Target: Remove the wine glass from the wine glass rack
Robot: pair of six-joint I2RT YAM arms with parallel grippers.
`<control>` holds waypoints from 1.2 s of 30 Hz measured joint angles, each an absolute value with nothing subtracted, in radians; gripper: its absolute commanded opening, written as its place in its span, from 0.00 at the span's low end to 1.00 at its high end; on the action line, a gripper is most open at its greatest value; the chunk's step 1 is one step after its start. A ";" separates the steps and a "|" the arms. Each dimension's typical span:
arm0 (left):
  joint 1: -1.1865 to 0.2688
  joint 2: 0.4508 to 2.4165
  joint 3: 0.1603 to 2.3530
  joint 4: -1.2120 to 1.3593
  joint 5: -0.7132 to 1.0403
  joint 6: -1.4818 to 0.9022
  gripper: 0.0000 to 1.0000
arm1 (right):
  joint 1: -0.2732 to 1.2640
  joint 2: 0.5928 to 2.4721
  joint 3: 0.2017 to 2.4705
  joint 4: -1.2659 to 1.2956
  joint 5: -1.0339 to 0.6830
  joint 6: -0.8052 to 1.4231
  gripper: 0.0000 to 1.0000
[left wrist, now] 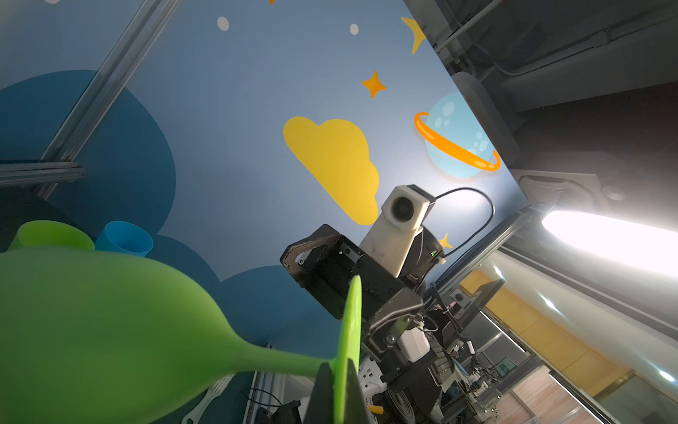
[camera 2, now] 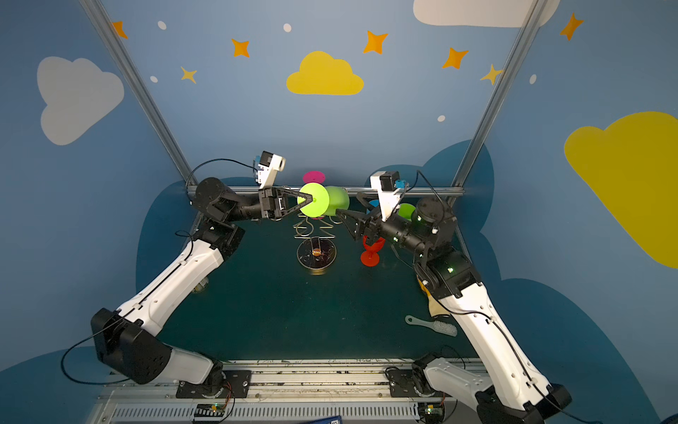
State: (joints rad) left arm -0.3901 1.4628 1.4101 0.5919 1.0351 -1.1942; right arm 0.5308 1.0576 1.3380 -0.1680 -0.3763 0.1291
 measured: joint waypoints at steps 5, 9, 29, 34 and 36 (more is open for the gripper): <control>-0.390 1.475 1.416 0.628 1.044 -1.269 0.03 | 0.517 1.023 1.196 -0.038 -0.377 -0.031 0.85; -0.390 1.502 1.421 0.641 1.048 -1.323 0.03 | 0.510 1.040 1.110 0.039 -0.392 -0.134 0.86; -0.388 1.505 1.421 0.657 1.055 -1.388 0.03 | 0.505 1.277 1.181 0.190 -0.500 -0.266 0.87; -0.379 1.505 1.421 0.660 1.054 -1.393 0.03 | 0.513 1.315 1.208 0.207 -0.504 -0.256 0.85; -0.378 1.505 1.421 0.660 1.053 -1.394 0.03 | 0.515 1.320 1.210 0.213 -0.506 -0.250 0.84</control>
